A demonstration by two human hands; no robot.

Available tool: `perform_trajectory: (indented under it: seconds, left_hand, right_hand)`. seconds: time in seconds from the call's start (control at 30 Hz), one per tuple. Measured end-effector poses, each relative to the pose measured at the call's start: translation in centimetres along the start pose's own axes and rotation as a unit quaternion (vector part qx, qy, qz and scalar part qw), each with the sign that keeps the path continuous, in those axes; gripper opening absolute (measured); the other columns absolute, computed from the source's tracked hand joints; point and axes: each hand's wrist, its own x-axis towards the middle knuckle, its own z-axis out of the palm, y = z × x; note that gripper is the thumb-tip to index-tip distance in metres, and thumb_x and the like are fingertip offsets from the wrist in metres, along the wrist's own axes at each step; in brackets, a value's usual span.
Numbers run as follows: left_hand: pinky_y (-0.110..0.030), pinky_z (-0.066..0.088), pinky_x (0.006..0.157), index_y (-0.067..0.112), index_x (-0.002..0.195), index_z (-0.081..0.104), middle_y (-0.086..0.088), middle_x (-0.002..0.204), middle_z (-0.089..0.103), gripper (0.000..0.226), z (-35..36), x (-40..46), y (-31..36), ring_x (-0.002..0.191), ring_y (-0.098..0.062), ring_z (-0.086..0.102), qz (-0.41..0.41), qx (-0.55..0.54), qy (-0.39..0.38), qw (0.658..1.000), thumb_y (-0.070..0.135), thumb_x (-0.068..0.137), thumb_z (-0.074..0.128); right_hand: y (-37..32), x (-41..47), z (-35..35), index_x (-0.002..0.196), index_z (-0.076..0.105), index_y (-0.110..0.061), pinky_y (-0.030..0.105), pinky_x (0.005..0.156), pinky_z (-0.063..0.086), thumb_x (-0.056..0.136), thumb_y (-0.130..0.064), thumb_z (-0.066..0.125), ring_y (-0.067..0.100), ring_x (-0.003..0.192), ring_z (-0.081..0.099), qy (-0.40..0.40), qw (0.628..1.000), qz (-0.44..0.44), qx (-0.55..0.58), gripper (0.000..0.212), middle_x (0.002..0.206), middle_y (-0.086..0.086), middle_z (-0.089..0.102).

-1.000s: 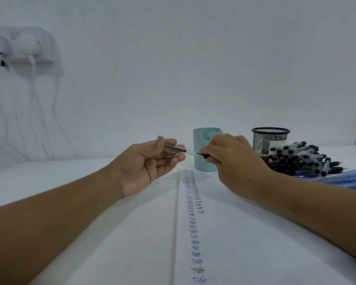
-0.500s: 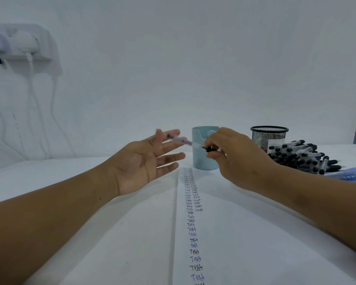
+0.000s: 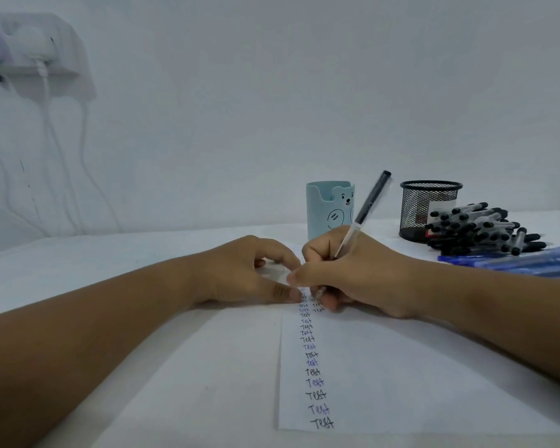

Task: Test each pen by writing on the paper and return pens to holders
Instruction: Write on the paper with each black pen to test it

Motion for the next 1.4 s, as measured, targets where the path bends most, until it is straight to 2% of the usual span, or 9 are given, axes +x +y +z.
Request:
perform_trajectory:
  seconds: [0.2,0.33,0.47,0.63,0.77,0.97,1.1,1.3,1.4]
  left_hand:
    - [-0.042,0.041,0.112,0.045,0.098,0.073,0.017,0.125,0.065,0.047,0.15,0.01,-0.31,0.123,-0.011,0.057,-0.010,-0.010,-0.001,1.000,0.065,0.056,0.078]
    - [-0.043,0.039,0.114,0.046,0.098,0.073,0.019,0.125,0.064,0.047,0.17,0.11,-0.27,0.125,-0.012,0.055,-0.004,-0.018,-0.003,1.000,0.065,0.055,0.078]
    - [-0.044,0.037,0.116,0.043,0.101,0.074,0.019,0.124,0.065,0.047,0.19,0.06,-0.32,0.126,-0.013,0.055,-0.002,-0.027,-0.009,1.000,0.063,0.059,0.077]
    - [-0.047,0.032,0.118,0.036,0.096,0.077,0.016,0.124,0.068,0.035,-0.01,-0.22,-0.04,0.125,-0.009,0.057,0.017,-0.073,-0.023,0.997,0.048,0.063,0.077]
    - [-0.048,0.034,0.116,0.037,0.094,0.077,0.014,0.123,0.068,0.030,0.01,-0.16,0.10,0.123,-0.011,0.057,0.021,-0.067,-0.021,0.997,0.046,0.065,0.078]
    - [-0.047,0.035,0.117,0.036,0.096,0.077,0.016,0.121,0.069,0.037,0.06,-0.10,0.02,0.122,-0.010,0.058,0.010,-0.071,-0.019,0.997,0.049,0.061,0.077]
    - [-0.048,0.035,0.116,0.037,0.093,0.077,0.015,0.121,0.069,0.033,0.06,-0.16,0.18,0.122,-0.011,0.058,0.021,-0.067,-0.017,0.997,0.049,0.062,0.077]
    - [-0.044,0.034,0.116,0.038,0.093,0.076,0.017,0.120,0.069,0.032,0.08,-0.22,0.23,0.120,-0.009,0.059,0.016,-0.069,-0.019,0.997,0.048,0.063,0.076]
    - [-0.044,0.037,0.115,0.035,0.094,0.077,0.018,0.121,0.069,0.026,0.04,-0.28,0.30,0.120,-0.012,0.060,0.012,-0.071,-0.019,0.997,0.037,0.069,0.079]
  right_hand:
    - [0.04,-0.19,0.44,0.057,0.042,0.006,0.018,0.047,0.034,0.081,-0.021,0.075,0.012,0.043,0.039,0.037,0.993,-0.055,-0.101,0.048,0.050,0.007,0.042]
    - [0.22,-0.14,0.36,0.055,0.049,0.000,0.020,0.051,0.035,0.083,-0.012,0.071,0.012,0.047,0.041,0.038,0.987,-0.046,-0.150,0.038,0.051,0.005,0.049]
    - [0.43,-0.05,0.28,0.063,0.048,0.009,0.016,0.050,0.038,0.085,-0.007,0.068,0.008,0.044,0.047,0.023,0.988,-0.032,-0.146,0.034,0.055,0.013,0.049]
    - [0.52,0.12,0.24,0.058,0.042,0.003,0.017,0.051,0.040,0.085,-0.005,0.065,0.012,0.047,0.048,0.010,0.989,-0.031,-0.143,0.036,0.055,0.014,0.046]
    - [0.62,0.16,0.14,0.057,0.050,-0.001,0.016,0.052,0.042,0.087,-0.004,0.065,0.011,0.046,0.050,0.009,0.992,-0.025,-0.125,0.034,0.051,0.011,0.052]
    - [0.46,0.16,0.24,0.059,0.038,0.003,0.015,0.049,0.038,0.085,0.000,0.062,0.008,0.044,0.047,0.013,0.990,-0.035,-0.139,0.036,0.057,0.015,0.042]
    - [0.60,0.08,0.10,0.056,0.044,-0.001,0.020,0.049,0.038,0.085,0.001,0.062,0.016,0.047,0.043,0.012,0.991,-0.031,-0.127,0.035,0.056,0.015,0.044]
    - [0.44,0.06,0.10,0.055,0.036,-0.006,0.025,0.053,0.031,0.084,-0.002,0.061,0.019,0.055,0.036,0.000,0.986,-0.040,-0.164,0.038,0.055,0.010,0.037]
    - [0.43,0.00,0.05,0.054,0.037,-0.008,0.027,0.056,0.031,0.083,-0.001,0.060,0.020,0.056,0.038,-0.004,0.985,-0.040,-0.168,0.038,0.054,0.008,0.037]
